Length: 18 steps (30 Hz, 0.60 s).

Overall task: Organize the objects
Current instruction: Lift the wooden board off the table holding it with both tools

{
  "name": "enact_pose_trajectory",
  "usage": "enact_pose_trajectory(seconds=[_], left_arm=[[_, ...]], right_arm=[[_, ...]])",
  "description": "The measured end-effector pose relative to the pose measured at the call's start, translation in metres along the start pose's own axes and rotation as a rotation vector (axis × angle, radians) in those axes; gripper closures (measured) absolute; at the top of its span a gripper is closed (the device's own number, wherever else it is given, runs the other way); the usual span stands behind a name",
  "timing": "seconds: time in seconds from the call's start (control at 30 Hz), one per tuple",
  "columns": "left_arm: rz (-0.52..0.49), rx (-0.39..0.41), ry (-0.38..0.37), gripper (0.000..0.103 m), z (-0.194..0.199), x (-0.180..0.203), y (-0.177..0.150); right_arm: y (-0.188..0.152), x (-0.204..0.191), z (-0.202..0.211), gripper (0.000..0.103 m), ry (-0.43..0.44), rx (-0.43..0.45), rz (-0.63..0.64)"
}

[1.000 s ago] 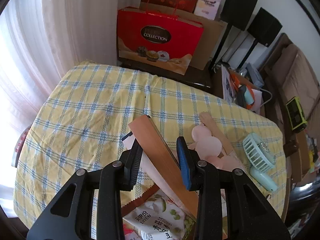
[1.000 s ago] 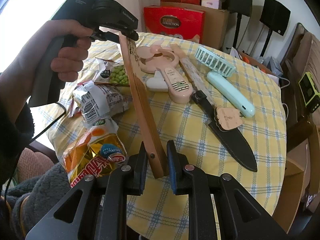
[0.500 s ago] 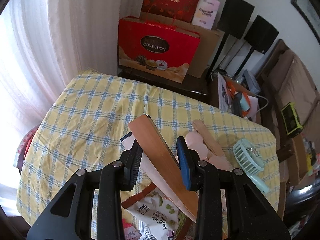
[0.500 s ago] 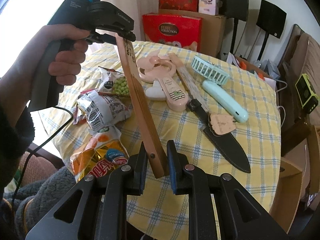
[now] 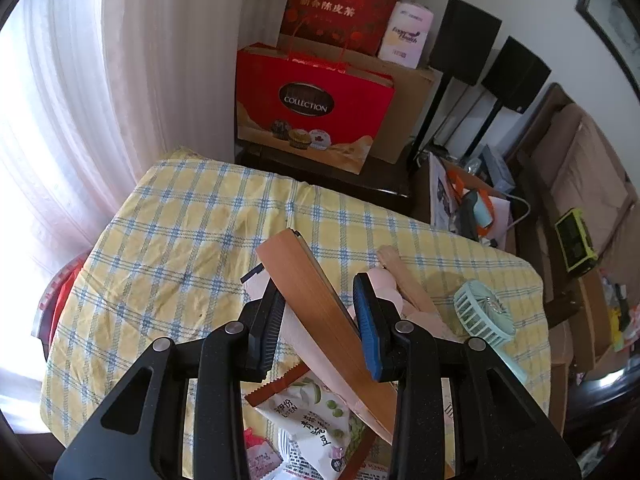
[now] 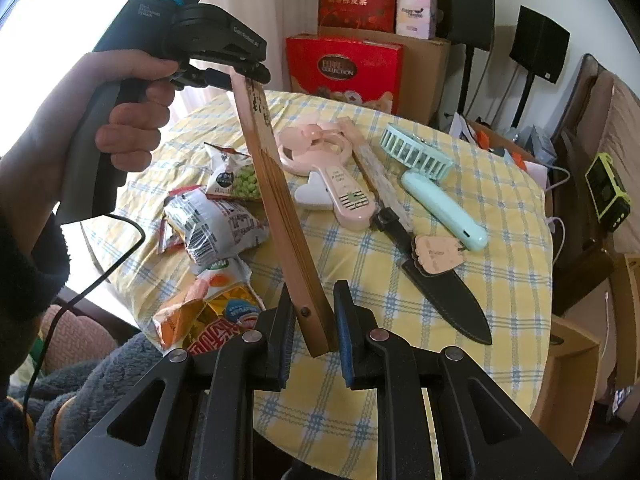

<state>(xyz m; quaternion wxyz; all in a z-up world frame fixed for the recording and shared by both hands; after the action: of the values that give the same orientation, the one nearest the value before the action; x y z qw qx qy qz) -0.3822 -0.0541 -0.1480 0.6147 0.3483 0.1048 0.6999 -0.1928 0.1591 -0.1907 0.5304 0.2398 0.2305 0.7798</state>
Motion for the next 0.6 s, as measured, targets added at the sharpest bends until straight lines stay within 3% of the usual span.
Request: enact_pose_trajectory(seconds=[0.6], left_arm=[[-0.020,0.026,-0.004,0.071,0.023,0.011,0.005]], right_arm=[[0.002,0.000,0.015,0.086,-0.007,0.021,-0.003]])
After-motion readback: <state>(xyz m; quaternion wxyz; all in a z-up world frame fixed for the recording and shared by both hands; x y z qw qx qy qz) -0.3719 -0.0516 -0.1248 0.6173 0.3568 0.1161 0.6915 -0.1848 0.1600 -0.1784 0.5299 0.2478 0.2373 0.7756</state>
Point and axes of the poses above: each gripper's, at about its wrist camera, not at the fingertips, and z roughly against the way its jaws point, x to its right, y to its top, the point moved 1 cm from there along -z, roughly the way its jaws point, and after that the axes turned 11 degrees about -y, right-handed, at the moved point
